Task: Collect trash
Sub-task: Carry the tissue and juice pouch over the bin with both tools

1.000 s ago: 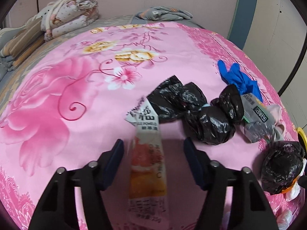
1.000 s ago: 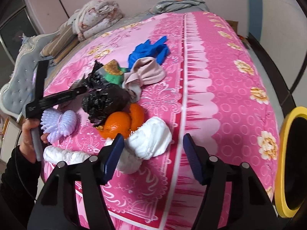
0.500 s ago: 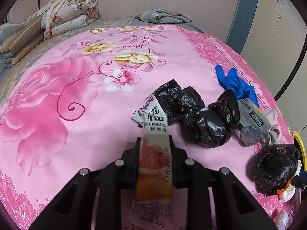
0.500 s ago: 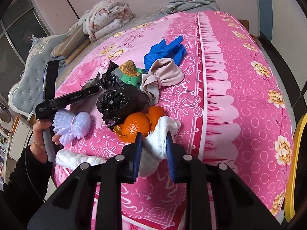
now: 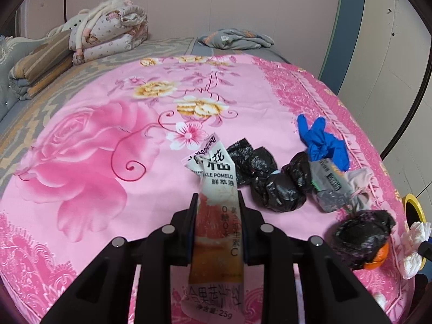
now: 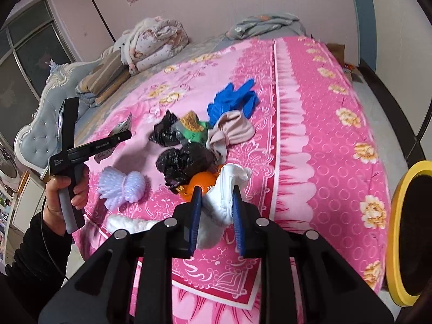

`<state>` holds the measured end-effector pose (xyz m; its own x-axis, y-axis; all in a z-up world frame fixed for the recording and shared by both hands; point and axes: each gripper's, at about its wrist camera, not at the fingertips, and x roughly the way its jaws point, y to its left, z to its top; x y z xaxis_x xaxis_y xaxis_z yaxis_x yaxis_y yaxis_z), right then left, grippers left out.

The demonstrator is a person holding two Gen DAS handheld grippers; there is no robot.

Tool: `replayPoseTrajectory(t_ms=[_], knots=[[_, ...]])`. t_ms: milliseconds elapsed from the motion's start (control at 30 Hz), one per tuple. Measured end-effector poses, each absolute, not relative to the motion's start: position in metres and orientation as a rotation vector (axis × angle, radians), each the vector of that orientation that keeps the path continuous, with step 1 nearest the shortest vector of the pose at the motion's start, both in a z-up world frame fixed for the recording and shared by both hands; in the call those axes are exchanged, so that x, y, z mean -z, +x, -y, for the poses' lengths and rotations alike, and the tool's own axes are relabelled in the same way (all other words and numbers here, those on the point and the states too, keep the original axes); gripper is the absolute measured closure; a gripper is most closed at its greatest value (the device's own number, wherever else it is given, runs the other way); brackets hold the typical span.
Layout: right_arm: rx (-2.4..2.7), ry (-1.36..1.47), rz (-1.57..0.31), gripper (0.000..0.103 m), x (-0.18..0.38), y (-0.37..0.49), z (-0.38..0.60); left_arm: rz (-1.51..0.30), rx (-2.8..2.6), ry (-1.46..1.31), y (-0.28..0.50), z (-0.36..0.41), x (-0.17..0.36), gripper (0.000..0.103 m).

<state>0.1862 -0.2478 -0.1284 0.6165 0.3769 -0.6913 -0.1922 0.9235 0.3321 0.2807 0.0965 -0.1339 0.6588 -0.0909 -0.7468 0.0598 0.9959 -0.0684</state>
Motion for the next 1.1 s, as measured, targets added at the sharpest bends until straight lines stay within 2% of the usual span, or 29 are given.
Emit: replayPoseTrajectory(t_ms=[600,1100], knots=[[-0.229,0.284,-0.678,0.082,0.057,0.146,0.305,-0.753,0.165,-0.036,0.247,-0.038,0.063,0.079],[-0.072,0.325,-0.533,0.082,-0.005,0.120,0.388,-0.680,0.319,0.015,0.227,0.065,0.005,0.079]])
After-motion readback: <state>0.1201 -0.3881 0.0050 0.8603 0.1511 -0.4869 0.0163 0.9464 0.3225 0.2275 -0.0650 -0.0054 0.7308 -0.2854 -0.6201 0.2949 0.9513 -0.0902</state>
